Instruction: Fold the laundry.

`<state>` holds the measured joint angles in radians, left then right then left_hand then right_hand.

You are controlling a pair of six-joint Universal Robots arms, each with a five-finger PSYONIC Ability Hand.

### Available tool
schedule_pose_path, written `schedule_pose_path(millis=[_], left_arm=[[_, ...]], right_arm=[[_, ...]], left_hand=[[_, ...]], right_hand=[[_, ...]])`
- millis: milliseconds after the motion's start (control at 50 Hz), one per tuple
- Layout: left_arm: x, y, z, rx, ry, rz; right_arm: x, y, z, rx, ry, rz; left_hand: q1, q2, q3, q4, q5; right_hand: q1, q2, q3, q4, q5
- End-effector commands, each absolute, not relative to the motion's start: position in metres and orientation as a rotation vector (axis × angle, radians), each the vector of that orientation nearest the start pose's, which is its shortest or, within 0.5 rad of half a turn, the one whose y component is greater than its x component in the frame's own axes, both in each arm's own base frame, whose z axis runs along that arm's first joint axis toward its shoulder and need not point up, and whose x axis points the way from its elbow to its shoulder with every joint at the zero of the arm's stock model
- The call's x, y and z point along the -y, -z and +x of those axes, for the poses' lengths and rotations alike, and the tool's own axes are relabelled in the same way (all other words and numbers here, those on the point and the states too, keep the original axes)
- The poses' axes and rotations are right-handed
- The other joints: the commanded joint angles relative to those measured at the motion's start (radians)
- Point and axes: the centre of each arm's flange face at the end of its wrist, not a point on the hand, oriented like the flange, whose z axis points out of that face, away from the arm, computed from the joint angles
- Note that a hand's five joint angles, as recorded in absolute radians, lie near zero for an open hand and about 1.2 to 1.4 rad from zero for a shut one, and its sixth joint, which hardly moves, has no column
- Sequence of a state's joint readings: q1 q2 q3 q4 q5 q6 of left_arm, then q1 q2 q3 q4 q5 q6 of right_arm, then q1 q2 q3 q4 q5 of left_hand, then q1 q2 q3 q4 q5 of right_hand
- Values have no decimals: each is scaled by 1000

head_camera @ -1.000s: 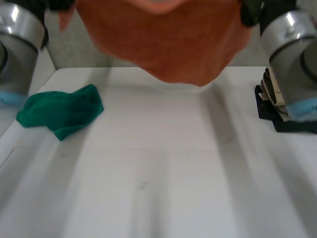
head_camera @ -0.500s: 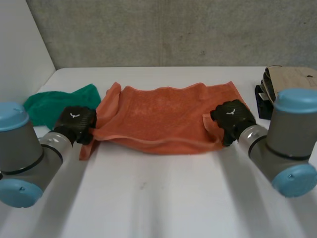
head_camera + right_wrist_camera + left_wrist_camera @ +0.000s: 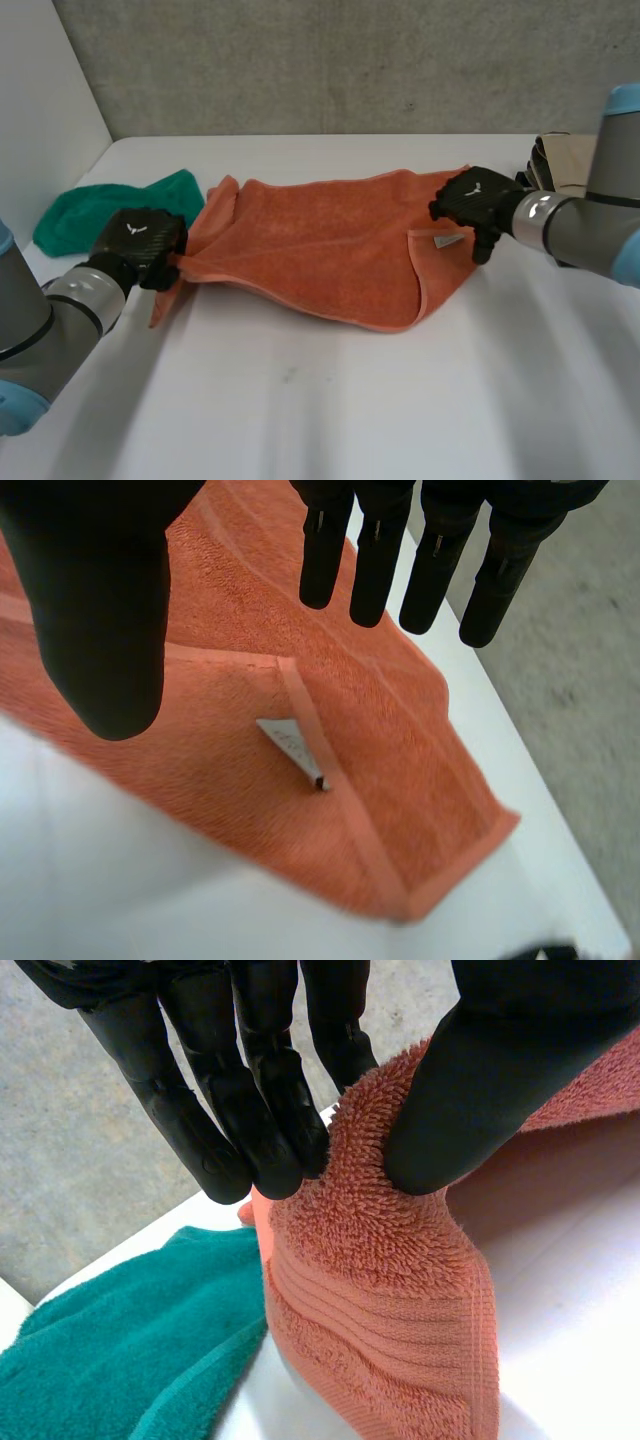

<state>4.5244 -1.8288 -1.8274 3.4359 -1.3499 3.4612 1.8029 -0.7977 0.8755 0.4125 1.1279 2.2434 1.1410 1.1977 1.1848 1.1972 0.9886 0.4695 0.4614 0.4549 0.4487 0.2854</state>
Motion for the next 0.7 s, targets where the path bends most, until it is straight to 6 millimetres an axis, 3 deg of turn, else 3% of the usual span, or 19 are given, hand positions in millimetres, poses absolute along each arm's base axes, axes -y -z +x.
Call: schedule_pose_path(millis=[20,340,500,520,600,700], left_arm=[[282,-188,-209,-2347,2054,843],[280,-199,-216,-2304,2108,862],[281,-202,-216,-2298,2119,855],[281,-202,-216,-2299,2120,853],[280,-204,-216,-2302,2123,847],[281,-204,-214,-2306,2112,839]], right_arm=[[384,-171,283,-1888,1691,-1750],[409,-125,297,-1850,1712,-1774],[411,-112,300,-1844,1699,-1774],[411,-112,300,-1845,1697,-1774],[411,-117,299,-1860,1698,-1769],[416,-156,287,-1964,1800,-1695]], left_hand=[[255,199,211,199,233],[255,199,211,199,233],[255,199,211,199,233],[255,199,211,199,233],[255,199,211,199,233],[255,199,211,199,233]], right_hand=[[72,80,87,93,82],[78,86,93,99,87],[271,280,286,292,281],[307,315,321,327,316],[925,933,939,946,934],[927,935,941,948,936]])
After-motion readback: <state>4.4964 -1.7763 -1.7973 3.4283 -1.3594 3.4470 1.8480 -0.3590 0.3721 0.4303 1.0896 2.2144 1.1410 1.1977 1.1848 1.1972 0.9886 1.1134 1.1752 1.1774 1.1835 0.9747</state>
